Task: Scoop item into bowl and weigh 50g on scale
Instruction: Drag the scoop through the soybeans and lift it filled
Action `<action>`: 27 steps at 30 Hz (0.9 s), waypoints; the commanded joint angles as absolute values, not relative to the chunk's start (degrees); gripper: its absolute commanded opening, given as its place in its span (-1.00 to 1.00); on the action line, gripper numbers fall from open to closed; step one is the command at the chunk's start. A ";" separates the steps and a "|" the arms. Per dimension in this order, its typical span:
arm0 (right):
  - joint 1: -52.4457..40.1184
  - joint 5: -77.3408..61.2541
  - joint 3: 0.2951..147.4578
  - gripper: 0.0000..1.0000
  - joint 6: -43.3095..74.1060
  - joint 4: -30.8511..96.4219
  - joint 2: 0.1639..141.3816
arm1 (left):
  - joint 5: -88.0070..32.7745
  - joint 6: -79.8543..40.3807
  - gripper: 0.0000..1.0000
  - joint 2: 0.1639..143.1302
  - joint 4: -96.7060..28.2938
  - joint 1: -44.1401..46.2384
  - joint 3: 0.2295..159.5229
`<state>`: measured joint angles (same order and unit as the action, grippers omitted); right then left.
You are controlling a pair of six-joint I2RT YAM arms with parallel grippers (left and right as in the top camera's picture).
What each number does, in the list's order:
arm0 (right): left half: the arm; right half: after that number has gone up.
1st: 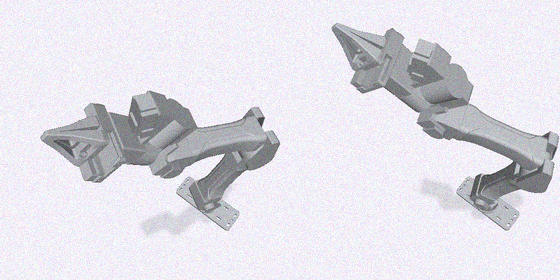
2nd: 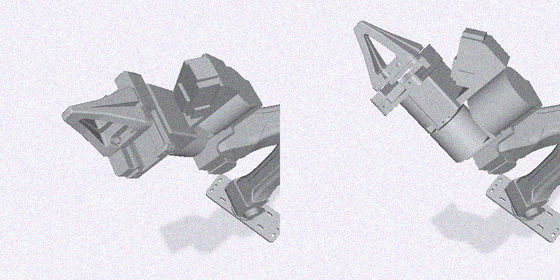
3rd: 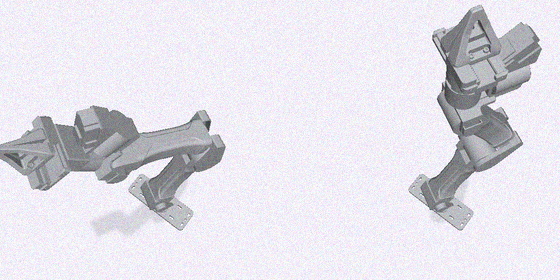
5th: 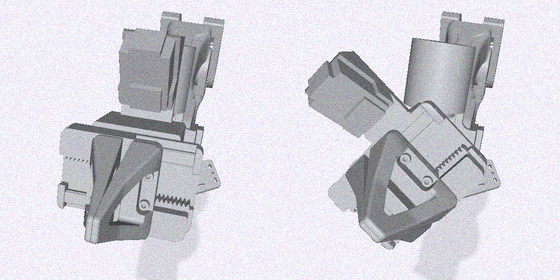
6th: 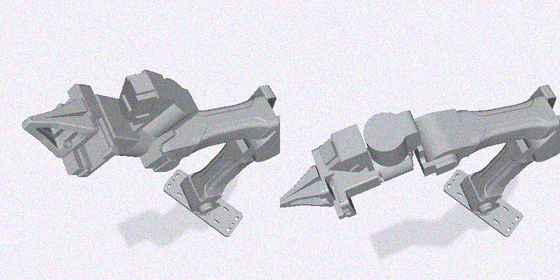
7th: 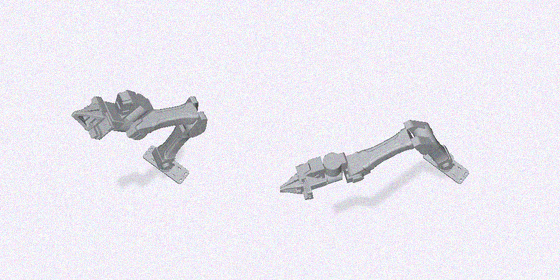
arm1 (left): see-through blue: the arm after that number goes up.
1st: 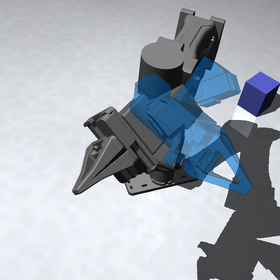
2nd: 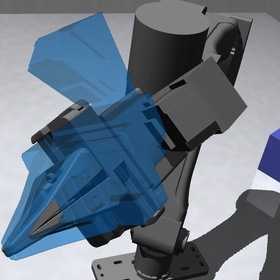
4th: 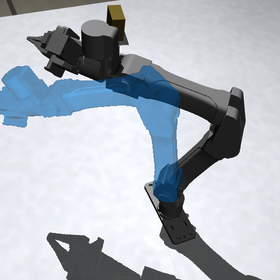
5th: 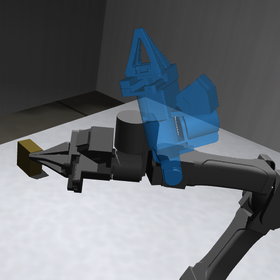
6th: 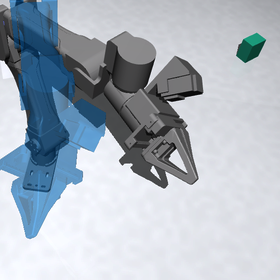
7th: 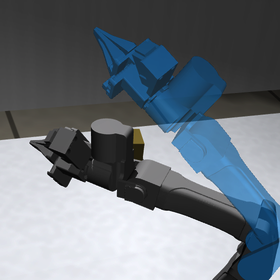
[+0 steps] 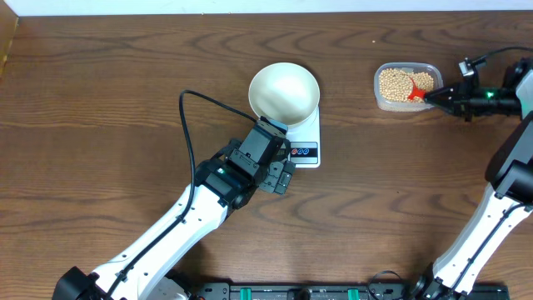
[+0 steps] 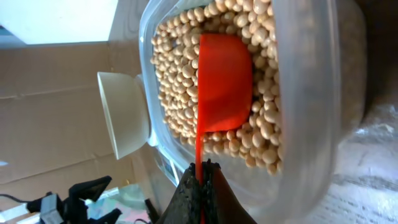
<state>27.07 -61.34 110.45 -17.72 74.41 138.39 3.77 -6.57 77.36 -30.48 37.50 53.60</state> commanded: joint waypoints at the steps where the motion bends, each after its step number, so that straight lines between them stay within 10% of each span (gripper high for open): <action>1: 27.92 -65.12 109.69 -0.98 -21.12 76.12 139.33 | 3.90 -6.04 0.94 77.47 -30.59 37.30 53.67; 27: 31.73 -77.84 109.69 -0.98 -29.71 82.15 139.33 | 3.90 -6.04 0.94 77.47 -30.59 37.30 53.67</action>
